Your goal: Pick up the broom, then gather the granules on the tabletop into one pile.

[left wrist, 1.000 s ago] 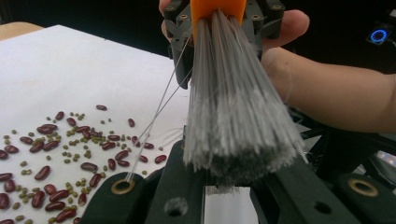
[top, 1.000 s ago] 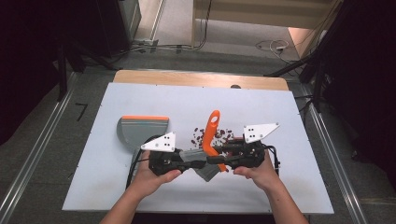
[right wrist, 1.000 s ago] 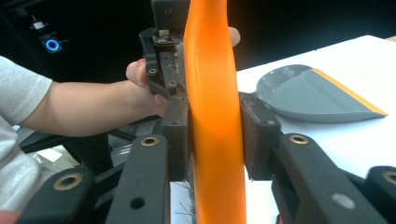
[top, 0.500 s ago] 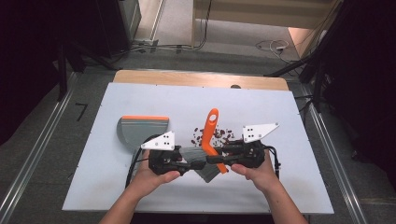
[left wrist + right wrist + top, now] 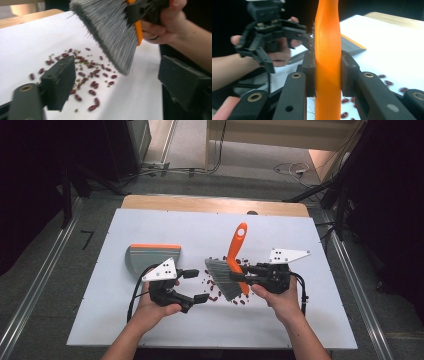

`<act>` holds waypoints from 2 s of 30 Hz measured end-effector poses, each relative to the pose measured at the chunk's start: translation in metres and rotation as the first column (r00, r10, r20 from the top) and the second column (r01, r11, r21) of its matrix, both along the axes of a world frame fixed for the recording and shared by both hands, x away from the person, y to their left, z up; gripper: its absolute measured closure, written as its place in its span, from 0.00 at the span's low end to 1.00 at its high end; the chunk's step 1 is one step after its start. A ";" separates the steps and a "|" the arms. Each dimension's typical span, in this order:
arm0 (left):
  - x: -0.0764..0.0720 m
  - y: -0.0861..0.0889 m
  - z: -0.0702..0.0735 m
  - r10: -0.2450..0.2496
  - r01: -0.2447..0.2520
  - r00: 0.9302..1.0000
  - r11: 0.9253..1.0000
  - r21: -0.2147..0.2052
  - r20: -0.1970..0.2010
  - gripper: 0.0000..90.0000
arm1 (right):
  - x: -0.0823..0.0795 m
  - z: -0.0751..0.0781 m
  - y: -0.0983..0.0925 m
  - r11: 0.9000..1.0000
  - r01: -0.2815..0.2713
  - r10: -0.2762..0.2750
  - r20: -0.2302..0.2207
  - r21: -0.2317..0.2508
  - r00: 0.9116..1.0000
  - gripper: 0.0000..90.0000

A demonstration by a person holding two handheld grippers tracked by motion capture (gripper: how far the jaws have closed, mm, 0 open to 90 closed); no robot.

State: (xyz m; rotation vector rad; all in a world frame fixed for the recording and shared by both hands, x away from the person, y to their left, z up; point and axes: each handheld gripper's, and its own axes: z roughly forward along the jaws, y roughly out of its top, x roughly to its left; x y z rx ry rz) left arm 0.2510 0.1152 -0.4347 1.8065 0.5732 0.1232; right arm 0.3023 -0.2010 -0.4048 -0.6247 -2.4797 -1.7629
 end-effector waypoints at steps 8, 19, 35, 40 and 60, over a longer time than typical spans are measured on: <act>0.002 0.014 -0.005 0.057 -0.057 0.998 0.998 -0.008 -0.002 0.03 | 0.002 -0.002 -0.006 0.994 0.097 -0.096 0.007 -0.058 0.995 0.77; 0.001 0.033 -0.010 0.102 -0.102 0.995 0.995 -0.022 0.021 0.00 | 0.011 -0.005 -0.024 0.969 0.225 -0.224 0.019 -0.101 0.974 0.77; -0.005 0.052 -0.015 0.150 -0.149 0.988 0.988 -0.040 0.023 0.00 | 0.025 -0.009 -0.047 0.914 0.369 -0.370 0.025 -0.168 0.929 0.77; -0.011 0.064 -0.016 0.171 -0.169 0.985 0.985 -0.042 0.026 0.00 | 0.028 -0.005 -0.049 0.887 0.407 -0.404 0.057 -0.219 0.913 0.77; -0.021 0.089 -0.023 0.229 -0.228 0.973 0.973 -0.032 0.038 0.00 | 0.085 -0.006 -0.033 0.673 0.498 -0.471 0.203 -0.546 0.859 0.77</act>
